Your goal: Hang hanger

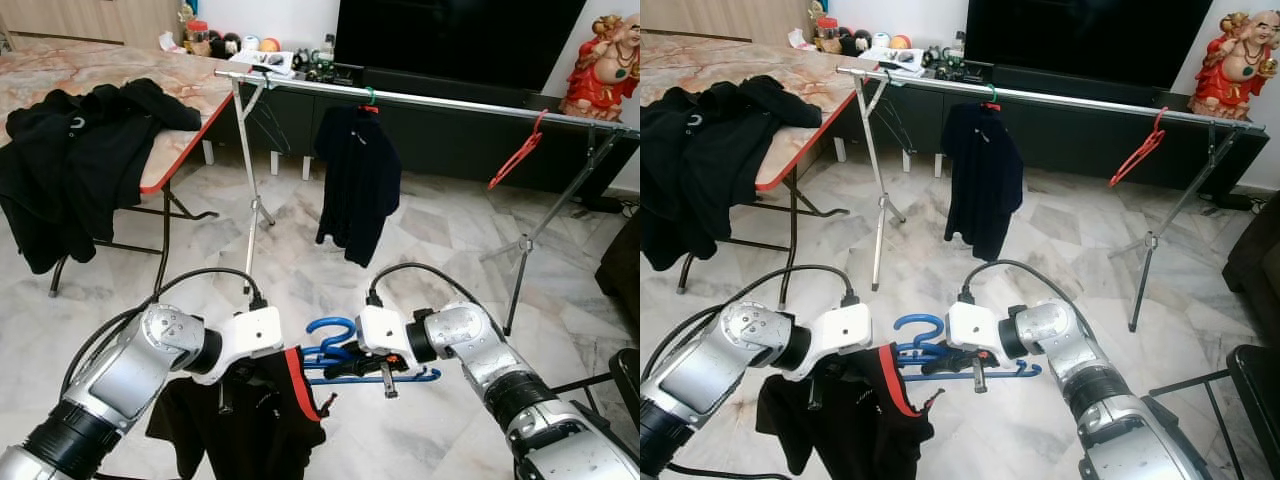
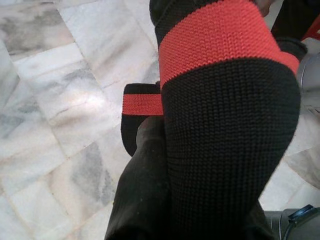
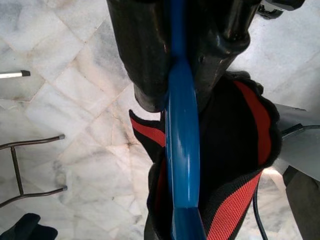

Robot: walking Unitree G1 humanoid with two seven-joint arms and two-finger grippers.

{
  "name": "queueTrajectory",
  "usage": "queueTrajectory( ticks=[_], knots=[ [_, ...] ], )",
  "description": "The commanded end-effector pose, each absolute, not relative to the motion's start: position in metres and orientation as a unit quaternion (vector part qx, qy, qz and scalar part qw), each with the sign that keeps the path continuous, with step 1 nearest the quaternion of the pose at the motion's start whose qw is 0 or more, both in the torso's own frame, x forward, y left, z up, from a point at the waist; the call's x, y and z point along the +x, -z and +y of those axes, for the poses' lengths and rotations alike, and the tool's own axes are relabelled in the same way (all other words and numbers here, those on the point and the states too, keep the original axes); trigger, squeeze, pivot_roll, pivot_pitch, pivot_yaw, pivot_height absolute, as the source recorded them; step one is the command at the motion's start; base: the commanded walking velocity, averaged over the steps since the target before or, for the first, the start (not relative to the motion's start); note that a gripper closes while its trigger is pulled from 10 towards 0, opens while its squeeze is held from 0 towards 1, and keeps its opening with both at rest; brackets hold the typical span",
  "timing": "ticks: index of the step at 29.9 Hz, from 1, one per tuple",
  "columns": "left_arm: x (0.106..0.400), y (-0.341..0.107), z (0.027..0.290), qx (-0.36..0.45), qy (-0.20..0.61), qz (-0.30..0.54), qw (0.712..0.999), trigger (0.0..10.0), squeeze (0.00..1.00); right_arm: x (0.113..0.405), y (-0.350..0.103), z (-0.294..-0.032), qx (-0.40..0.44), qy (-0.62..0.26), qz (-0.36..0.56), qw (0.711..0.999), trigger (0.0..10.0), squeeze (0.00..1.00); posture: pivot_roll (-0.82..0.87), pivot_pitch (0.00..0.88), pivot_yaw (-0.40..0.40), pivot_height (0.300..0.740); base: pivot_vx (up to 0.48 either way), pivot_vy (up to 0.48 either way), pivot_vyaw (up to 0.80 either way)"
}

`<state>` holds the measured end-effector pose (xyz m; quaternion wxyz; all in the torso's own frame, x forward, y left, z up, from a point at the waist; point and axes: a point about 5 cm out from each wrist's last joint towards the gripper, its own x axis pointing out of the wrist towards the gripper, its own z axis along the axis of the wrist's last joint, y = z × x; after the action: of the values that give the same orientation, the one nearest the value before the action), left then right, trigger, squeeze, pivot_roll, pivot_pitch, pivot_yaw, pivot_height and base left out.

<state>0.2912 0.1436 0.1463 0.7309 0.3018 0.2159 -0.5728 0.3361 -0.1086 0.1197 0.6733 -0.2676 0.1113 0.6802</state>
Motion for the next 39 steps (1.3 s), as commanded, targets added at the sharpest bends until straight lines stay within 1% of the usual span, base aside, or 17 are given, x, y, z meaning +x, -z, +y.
queueTrajectory(
  ticks=[1,4,11,12,13,14,15,19,21,22,23,24,27,28,33,39],
  knots=[
    [0.293,-0.169,0.135,0.288,0.586,0.163,0.74,10.0,1.0,0.338,-0.122,-0.113,-0.257,-0.669,0.106,0.689,0.0,0.0,0.12,0.059,-0.081,0.74,0.0,0.0,0.0],
    [0.293,-0.17,0.136,0.291,0.587,0.165,0.737,10.0,1.0,0.34,-0.123,-0.114,-0.245,-0.659,0.098,0.705,0.0,0.0,0.13,0.051,-0.082,0.74,0.0,0.0,0.0],
    [0.292,-0.176,0.134,0.279,0.595,0.154,0.738,10.0,1.0,0.337,-0.118,-0.115,-0.232,-0.65,0.096,0.718,0.0,0.0,0.13,0.042,-0.08,0.74,0.0,0.0,0.0],
    [0.292,-0.176,0.134,0.279,0.594,0.153,0.739,10.0,1.0,0.337,-0.118,-0.116,-0.228,-0.648,0.095,0.721,0.0,0.0,0.13,0.042,-0.08,0.74,0.0,0.0,0.0],
    [0.292,-0.178,0.136,0.279,0.593,0.152,0.74,10.0,1.0,0.337,-0.117,-0.117,-0.218,-0.639,0.089,0.732,0.0,0.0,0.13,0.037,-0.081,0.74,0.0,0.0,0.0],
    [0.292,-0.178,0.136,0.279,0.593,0.152,0.74,10.0,1.0,0.337,-0.117,-0.117,-0.218,-0.639,0.089,0.732,0.0,0.0,0.13,0.037,-0.081,0.74,0.0,0.0,0.0],
    [0.291,-0.178,0.137,0.277,0.592,0.151,0.742,10.0,1.0,0.337,-0.116,-0.117,-0.207,-0.631,0.084,0.743,0.0,0.0,0.13,0.034,-0.08,0.74,0.0,0.0,0.0],
    [0.291,-0.179,0.138,0.263,0.591,0.148,0.748,10.0,1.0,0.337,-0.116,-0.12,-0.19,-0.62,0.079,0.757,0.0,0.0,0.13,0.034,-0.08,0.74,0.0,0.0,0.0],
    [0.291,-0.175,0.135,0.237,0.594,0.14,0.756,10.0,1.0,0.337,-0.116,-0.12,-0.181,-0.616,0.076,0.763,0.0,0.0,0.13,0.035,-0.077,0.74,0.0,0.0,0.0],
    [0.294,-0.171,0.132,0.207,0.584,0.124,0.775,2.4,1.0,0.338,-0.116,-0.12,-0.179,-0.612,0.073,0.767,0.0,0.0,0.13,0.036,-0.076,0.74,0.0,0.0,0.0],
    [0.295,-0.171,0.131,0.197,0.579,0.118,0.782,2.4,1.0,0.338,-0.117,-0.12,-0.18,-0.611,0.072,0.768,0.0,0.0,0.13,0.036,-0.076,0.74,0.0,0.0,0.0],
    [0.297,-0.17,0.131,0.187,0.572,0.112,0.791,0.0,1.0,0.338,-0.117,-0.12,-0.179,-0.609,0.071,0.769,0.0,0.0,0.13,0.038,-0.077,0.74,0.0,0.0,0.0],
    [0.297,-0.167,0.131,0.141,0.568,0.105,0.804,0.0,1.0,0.339,-0.121,-0.12,-0.17,-0.607,0.063,0.774,0.0,0.0,0.12,0.039,-0.079,0.74,0.0,0.0,0.0],
    [0.295,-0.166,0.129,0.107,0.569,0.1,0.809,0.0,1.0,0.339,-0.121,-0.12,-0.169,-0.608,0.062,0.773,0.0,0.0,0.12,0.04,-0.079,0.74,0.0,0.0,0.0],
    [0.289,-0.161,0.126,0.048,0.572,0.089,0.814,0.0,1.0,0.337,-0.118,-0.122,-0.169,-0.61,0.068,0.771,0.0,0.0,0.12,0.045,-0.087,0.74,0.0,0.0,0.0],
    [0.282,-0.159,0.127,0.025,0.573,0.084,0.815,0.0,0.98,0.333,-0.113,-0.129,-0.171,-0.608,0.08,0.771,0.0,0.0,0.13,0.048,-0.089,0.74,0.0,0.0,0.0]
  ],
)
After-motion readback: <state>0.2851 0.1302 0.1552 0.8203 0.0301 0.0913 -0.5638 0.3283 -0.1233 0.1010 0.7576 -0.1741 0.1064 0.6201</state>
